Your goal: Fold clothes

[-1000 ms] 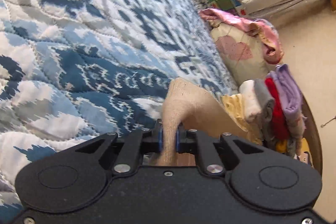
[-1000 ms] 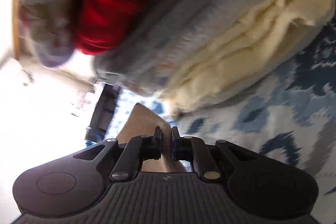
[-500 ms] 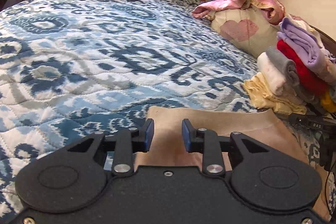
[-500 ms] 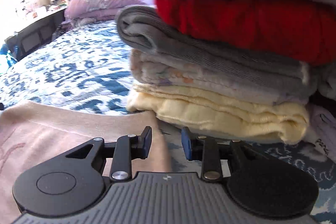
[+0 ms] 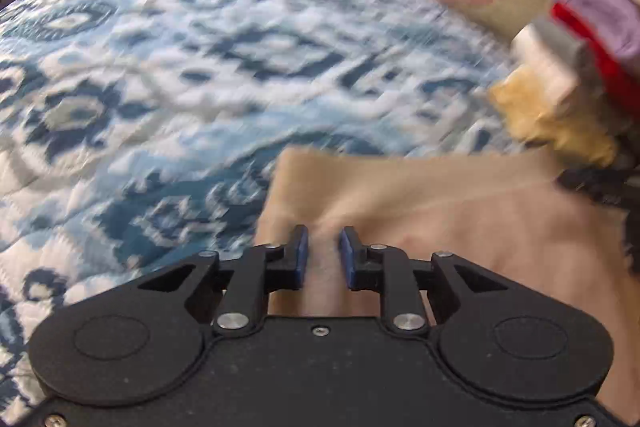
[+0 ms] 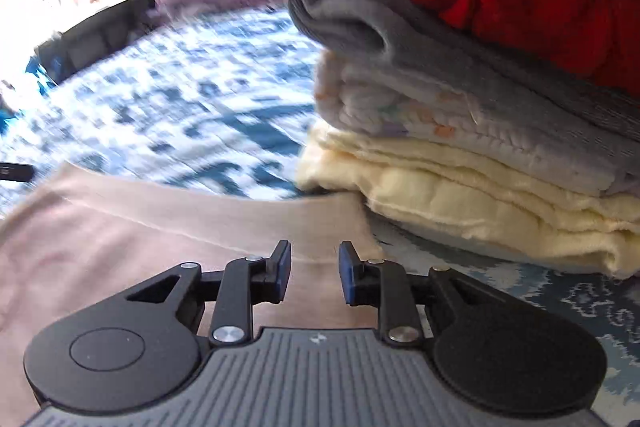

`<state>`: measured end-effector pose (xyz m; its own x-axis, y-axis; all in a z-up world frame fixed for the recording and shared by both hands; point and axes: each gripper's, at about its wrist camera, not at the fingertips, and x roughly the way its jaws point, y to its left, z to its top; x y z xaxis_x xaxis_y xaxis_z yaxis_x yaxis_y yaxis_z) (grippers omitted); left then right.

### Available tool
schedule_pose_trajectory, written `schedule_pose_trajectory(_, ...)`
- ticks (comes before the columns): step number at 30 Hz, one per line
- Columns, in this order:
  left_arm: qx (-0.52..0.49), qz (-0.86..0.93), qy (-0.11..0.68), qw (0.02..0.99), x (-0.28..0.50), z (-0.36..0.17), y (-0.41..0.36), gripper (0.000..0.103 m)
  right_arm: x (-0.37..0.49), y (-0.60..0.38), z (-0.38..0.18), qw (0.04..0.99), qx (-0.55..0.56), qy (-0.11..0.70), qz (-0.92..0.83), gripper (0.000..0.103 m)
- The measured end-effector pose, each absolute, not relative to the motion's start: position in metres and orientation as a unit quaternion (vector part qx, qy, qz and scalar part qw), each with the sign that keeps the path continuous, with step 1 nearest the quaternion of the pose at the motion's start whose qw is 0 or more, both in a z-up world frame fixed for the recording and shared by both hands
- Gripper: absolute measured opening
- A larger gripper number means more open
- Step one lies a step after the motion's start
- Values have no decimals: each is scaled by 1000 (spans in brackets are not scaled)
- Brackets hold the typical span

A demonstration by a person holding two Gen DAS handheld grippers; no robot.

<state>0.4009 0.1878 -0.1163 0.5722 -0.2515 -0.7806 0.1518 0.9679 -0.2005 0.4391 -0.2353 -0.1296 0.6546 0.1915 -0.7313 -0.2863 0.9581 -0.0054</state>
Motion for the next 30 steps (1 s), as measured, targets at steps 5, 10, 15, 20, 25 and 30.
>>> schedule_pose_trajectory(5,-36,-117,390,913,347,-85,197,14,412,-258,-104,915,-9,374,148,26)
schedule_pose_trajectory(10,-32,-104,407,907,310,-87,190,19,390,-269,-124,904,-13,401,147,24)
schedule_pose_trajectory(15,4,-110,388,915,247,-60,161,53,335,-314,-67,910,77,369,173,29)
schedule_pose_trajectory(20,-13,-176,360,916,166,-34,102,54,264,-381,-59,909,170,358,133,43)
schedule_pose_trajectory(25,6,-275,340,899,100,-37,5,54,198,-428,-109,887,281,361,56,63)
schedule_pose_trajectory(30,176,-337,307,873,47,-76,-107,57,134,-450,-163,835,431,340,40,67)
